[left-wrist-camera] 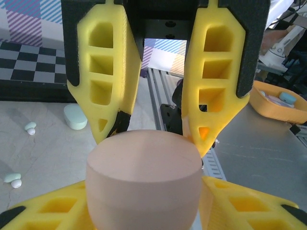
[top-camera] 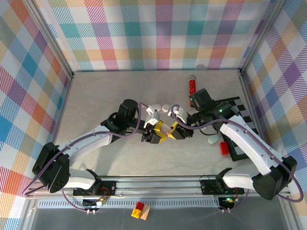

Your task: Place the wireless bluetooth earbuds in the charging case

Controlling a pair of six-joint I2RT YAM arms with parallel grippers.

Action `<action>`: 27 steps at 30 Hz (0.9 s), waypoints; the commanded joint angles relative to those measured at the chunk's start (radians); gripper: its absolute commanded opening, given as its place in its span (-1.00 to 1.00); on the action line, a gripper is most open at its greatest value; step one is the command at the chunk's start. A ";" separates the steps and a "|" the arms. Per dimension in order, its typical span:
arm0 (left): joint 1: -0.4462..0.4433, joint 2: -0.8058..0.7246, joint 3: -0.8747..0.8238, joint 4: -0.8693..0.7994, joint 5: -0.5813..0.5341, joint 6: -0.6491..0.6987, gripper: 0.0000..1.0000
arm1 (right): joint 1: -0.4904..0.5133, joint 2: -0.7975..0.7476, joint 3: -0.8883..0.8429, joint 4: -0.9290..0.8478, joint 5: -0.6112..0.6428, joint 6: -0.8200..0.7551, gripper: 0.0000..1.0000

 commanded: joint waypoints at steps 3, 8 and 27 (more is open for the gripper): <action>-0.008 0.008 0.032 0.023 0.032 -0.017 -0.05 | 0.008 -0.007 0.020 -0.014 -0.026 -0.029 -0.39; -0.010 0.007 0.032 0.022 0.036 -0.021 -0.06 | 0.009 -0.006 0.017 -0.013 -0.013 -0.028 -0.39; -0.010 0.015 0.029 0.025 0.047 -0.018 -0.29 | 0.010 -0.003 0.008 -0.001 0.025 -0.021 -0.35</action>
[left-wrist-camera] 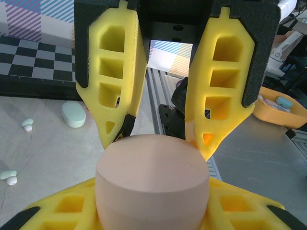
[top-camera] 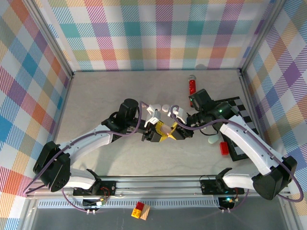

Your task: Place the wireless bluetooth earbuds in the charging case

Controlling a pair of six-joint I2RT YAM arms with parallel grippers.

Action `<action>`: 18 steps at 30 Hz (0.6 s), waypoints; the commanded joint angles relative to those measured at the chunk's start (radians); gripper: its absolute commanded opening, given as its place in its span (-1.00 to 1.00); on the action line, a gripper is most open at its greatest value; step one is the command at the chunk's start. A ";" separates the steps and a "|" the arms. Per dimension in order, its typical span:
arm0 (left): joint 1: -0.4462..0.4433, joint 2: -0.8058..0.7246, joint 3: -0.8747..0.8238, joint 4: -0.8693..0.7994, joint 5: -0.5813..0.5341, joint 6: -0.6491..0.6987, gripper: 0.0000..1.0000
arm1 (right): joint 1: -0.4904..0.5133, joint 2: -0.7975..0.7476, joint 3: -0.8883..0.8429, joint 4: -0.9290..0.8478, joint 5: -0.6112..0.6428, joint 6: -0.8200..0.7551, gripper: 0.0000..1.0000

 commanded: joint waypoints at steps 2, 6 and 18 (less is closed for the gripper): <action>-0.010 -0.001 0.016 0.028 0.038 0.018 -0.30 | 0.004 -0.010 0.002 0.018 0.019 -0.012 -0.28; -0.009 -0.010 0.005 0.039 0.030 0.020 -0.30 | 0.004 -0.033 -0.011 0.056 0.060 0.014 -0.06; -0.010 -0.021 -0.023 0.081 0.016 0.013 -0.31 | -0.008 -0.074 -0.034 0.109 0.144 0.078 0.08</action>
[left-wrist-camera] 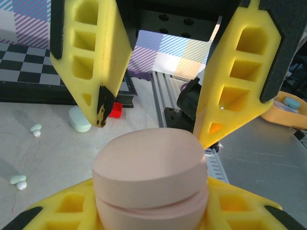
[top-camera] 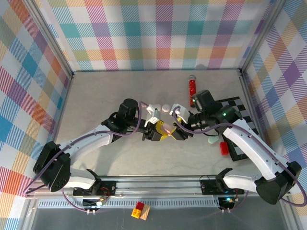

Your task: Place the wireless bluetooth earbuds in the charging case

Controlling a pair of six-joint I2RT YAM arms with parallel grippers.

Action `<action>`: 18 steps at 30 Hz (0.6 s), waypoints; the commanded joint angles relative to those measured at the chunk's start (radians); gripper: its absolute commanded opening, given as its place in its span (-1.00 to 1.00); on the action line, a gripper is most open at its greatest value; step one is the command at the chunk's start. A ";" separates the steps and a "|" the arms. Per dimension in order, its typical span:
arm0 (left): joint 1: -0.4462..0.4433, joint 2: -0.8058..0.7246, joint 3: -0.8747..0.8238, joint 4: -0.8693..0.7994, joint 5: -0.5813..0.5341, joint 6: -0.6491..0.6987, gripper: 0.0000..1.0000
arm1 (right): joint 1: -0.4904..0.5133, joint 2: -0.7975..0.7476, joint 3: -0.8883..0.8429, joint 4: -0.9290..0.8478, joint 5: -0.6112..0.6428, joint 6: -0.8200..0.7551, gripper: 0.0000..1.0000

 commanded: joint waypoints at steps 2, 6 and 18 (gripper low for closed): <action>-0.010 -0.020 -0.017 0.047 0.034 0.010 -0.31 | -0.017 -0.020 -0.017 0.057 0.041 0.035 0.09; -0.010 -0.024 -0.023 0.051 0.030 0.008 -0.31 | -0.041 -0.028 -0.025 0.083 0.046 0.062 0.13; -0.004 -0.029 -0.043 0.084 0.010 -0.001 -0.31 | -0.092 -0.068 -0.036 0.136 0.000 0.098 0.31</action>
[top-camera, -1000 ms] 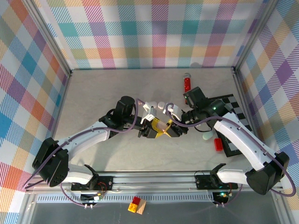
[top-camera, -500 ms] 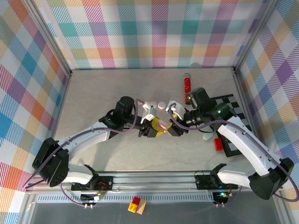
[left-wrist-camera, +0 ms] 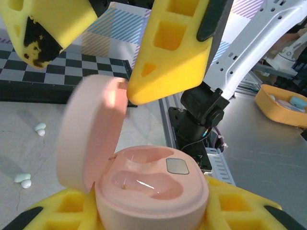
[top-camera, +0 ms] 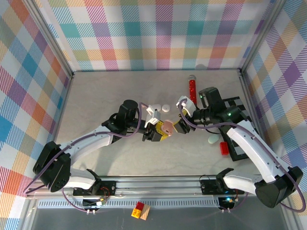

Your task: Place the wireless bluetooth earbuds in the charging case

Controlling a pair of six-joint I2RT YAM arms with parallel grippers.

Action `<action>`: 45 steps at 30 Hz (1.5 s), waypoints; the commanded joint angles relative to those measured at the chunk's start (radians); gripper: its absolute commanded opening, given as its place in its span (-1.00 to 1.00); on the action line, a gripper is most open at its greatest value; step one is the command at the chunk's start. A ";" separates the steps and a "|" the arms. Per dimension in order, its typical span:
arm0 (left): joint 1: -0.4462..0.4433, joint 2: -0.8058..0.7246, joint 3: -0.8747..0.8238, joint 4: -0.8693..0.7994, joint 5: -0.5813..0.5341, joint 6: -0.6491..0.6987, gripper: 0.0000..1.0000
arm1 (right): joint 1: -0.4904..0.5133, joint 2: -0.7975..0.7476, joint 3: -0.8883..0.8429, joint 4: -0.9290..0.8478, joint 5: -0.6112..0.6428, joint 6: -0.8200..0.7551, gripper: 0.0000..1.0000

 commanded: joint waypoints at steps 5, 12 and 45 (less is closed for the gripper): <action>0.004 -0.027 -0.029 0.087 0.032 -0.025 -0.31 | -0.024 -0.060 -0.020 0.062 -0.047 0.033 0.37; 0.025 -0.036 -0.065 0.165 -0.017 -0.058 -0.32 | -0.060 -0.109 -0.062 0.174 -0.079 0.112 0.46; 0.267 -0.131 -0.330 0.741 -0.253 -0.394 -0.33 | 0.070 0.468 -0.329 0.819 0.119 1.167 0.40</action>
